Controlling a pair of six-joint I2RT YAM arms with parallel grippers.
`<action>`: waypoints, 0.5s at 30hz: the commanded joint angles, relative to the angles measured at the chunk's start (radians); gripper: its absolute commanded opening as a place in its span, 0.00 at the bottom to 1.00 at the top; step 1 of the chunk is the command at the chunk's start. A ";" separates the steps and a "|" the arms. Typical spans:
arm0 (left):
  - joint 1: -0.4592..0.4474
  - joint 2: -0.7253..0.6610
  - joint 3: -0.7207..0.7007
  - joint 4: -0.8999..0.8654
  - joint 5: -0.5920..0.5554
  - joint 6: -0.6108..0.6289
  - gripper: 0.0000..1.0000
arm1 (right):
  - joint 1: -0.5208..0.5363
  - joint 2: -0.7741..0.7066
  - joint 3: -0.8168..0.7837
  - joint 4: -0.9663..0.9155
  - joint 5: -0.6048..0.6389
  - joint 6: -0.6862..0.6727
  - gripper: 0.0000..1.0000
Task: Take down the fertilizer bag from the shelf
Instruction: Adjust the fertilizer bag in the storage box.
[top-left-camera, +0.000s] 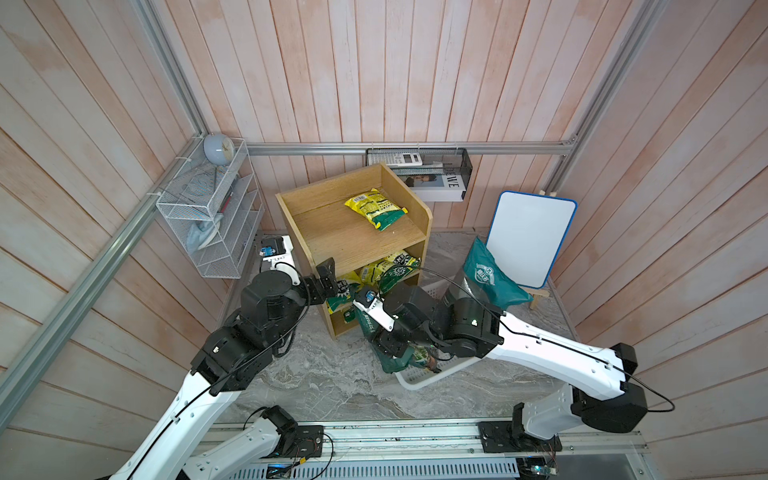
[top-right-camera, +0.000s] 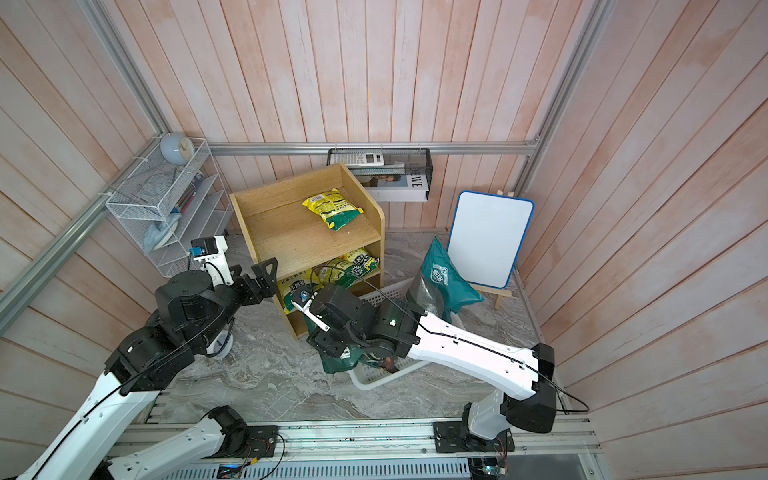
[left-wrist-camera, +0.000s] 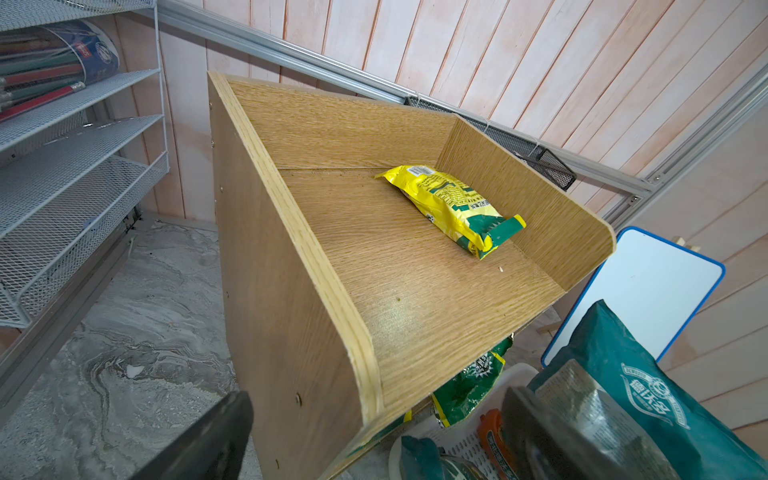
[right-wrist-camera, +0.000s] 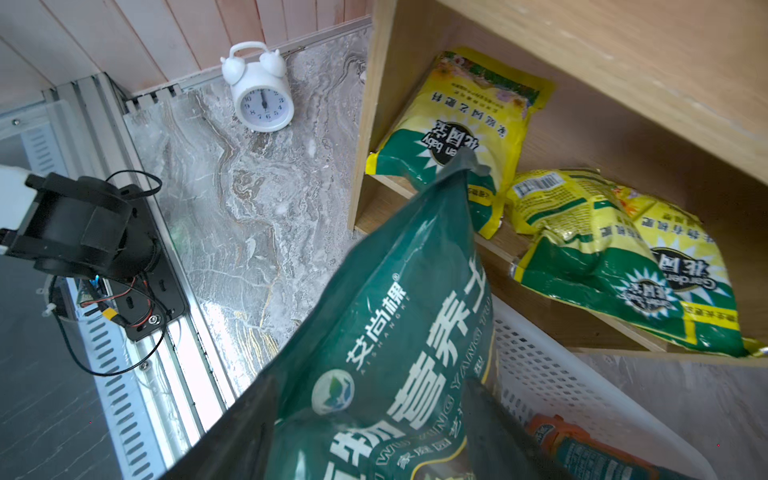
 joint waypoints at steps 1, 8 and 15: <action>0.002 -0.017 0.007 -0.025 -0.042 0.000 1.00 | 0.027 0.028 0.031 -0.006 0.031 -0.032 0.77; 0.002 -0.051 -0.020 -0.021 -0.076 -0.006 1.00 | 0.063 0.047 0.081 -0.006 0.081 -0.061 0.78; 0.002 -0.064 -0.027 -0.019 -0.089 -0.009 1.00 | 0.104 0.090 0.116 -0.032 0.109 -0.054 0.78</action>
